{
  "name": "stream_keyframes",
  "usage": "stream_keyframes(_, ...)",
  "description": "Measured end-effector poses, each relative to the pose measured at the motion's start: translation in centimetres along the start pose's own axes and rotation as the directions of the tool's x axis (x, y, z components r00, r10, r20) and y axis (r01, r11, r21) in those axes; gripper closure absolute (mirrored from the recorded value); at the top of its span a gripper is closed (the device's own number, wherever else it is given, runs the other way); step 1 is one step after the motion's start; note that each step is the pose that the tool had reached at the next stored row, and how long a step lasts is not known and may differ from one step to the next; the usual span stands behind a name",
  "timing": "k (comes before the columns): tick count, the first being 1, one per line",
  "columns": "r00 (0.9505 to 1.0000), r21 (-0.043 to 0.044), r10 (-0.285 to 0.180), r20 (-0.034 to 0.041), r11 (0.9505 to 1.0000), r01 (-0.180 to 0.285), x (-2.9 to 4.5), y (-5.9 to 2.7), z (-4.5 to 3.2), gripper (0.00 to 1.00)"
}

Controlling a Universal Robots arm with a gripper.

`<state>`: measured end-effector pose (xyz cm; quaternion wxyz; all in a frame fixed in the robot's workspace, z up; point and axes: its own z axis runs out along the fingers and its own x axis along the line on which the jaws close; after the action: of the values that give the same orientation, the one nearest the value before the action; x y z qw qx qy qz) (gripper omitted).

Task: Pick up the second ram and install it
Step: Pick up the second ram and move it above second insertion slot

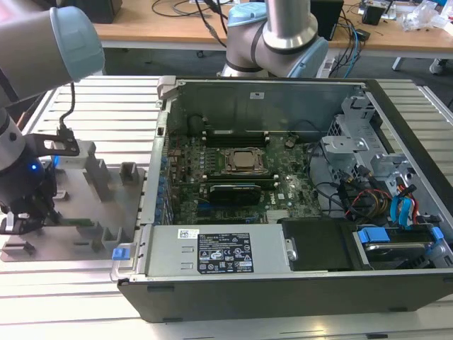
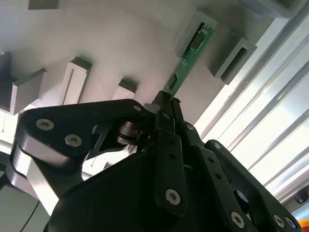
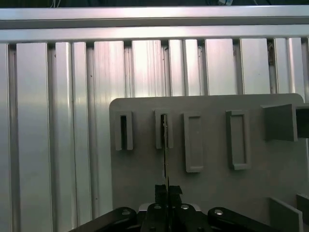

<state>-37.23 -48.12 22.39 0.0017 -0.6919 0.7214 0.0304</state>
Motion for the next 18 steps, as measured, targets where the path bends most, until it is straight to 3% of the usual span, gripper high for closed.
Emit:
stream_keyframes(3, 1.0, 0.0001, 0.0, 0.0008, 1.0, 0.0, -0.07, 0.06, -1.51, 0.87)
stream_keyframes(5, 1.0, 0.0001, 0.0, 0.0009, 1.0, 0.0, -0.09, 0.08, -1.93, 0.87)
stream_keyframes(10, 1.0, 0.0, 0.0, 0.0009, 1.0, 0.0, -0.43, 0.18, -4.14, 0.87)
stream_keyframes(18, 1.0, -0.0001, 0.0, 0.0024, 1.0, 0.0, -0.51, 0.25, -5.91, 0.87)
